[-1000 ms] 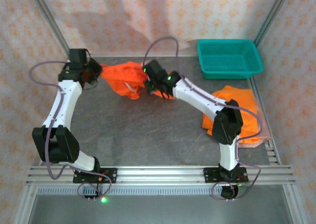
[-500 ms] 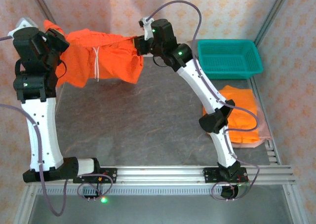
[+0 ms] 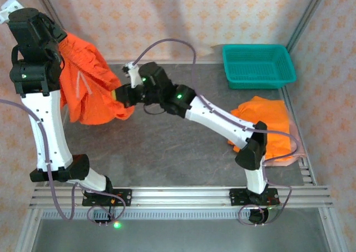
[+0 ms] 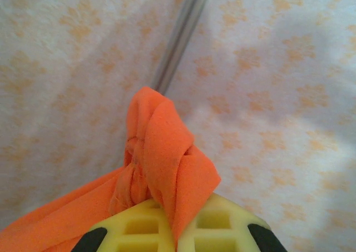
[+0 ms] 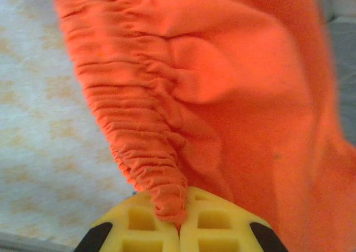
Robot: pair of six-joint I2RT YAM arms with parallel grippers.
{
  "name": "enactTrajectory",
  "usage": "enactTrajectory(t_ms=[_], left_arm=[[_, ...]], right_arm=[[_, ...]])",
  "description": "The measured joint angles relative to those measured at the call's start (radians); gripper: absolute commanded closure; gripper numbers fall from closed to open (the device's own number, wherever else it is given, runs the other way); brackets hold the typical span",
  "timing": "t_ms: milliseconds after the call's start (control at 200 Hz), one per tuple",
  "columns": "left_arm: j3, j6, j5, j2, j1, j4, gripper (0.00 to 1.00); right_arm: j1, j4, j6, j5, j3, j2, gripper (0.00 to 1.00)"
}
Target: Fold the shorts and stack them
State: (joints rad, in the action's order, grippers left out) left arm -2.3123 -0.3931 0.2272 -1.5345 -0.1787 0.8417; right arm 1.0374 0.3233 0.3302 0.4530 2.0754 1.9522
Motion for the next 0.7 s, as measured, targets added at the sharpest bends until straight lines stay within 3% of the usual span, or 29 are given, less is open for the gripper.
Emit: enactTrajectory(t_ms=[260,425,560,701], left_arm=[[-0.17,0.111,0.171,-0.107,-0.027,0.04,1.0],[-0.292,0.15,0.2,-0.163,-0.029,0.047,1.0],[-0.312,0.153,0.141,-0.17,-0.017,0.037,1.0],[-0.326,0.215,0.116,-0.231,0.121,0.012,1.0]], right_arm=[[0.077,-0.065,0.176,0.045,0.267,0.219,1.0],[0.086,-0.13,0.305,0.107,0.378,0.299,1.0],[0.086,-0.183,0.36,0.134,0.329,0.276,1.0],[0.075,-0.308,0.419,0.1,0.019,0.109,1.0]])
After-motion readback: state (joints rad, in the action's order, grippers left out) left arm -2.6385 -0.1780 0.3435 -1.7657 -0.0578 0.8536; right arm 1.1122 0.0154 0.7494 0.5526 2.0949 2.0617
